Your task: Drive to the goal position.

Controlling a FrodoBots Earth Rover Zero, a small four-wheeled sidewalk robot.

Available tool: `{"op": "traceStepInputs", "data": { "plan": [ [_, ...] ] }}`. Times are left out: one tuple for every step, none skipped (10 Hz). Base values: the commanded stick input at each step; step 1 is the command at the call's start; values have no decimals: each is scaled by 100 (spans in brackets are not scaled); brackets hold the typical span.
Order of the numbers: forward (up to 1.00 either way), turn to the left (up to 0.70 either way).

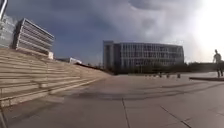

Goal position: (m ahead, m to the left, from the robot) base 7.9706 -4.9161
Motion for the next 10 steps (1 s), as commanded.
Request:
{"op": "traceStepInputs", "data": {
  "plan": [
    [70, 0],
    [70, 0],
    [70, 0],
    [70, 0],
    [70, 0],
    [70, 0],
    [70, 0],
    [70, 0],
    [70, 0],
    [70, 0]
  ]
}}
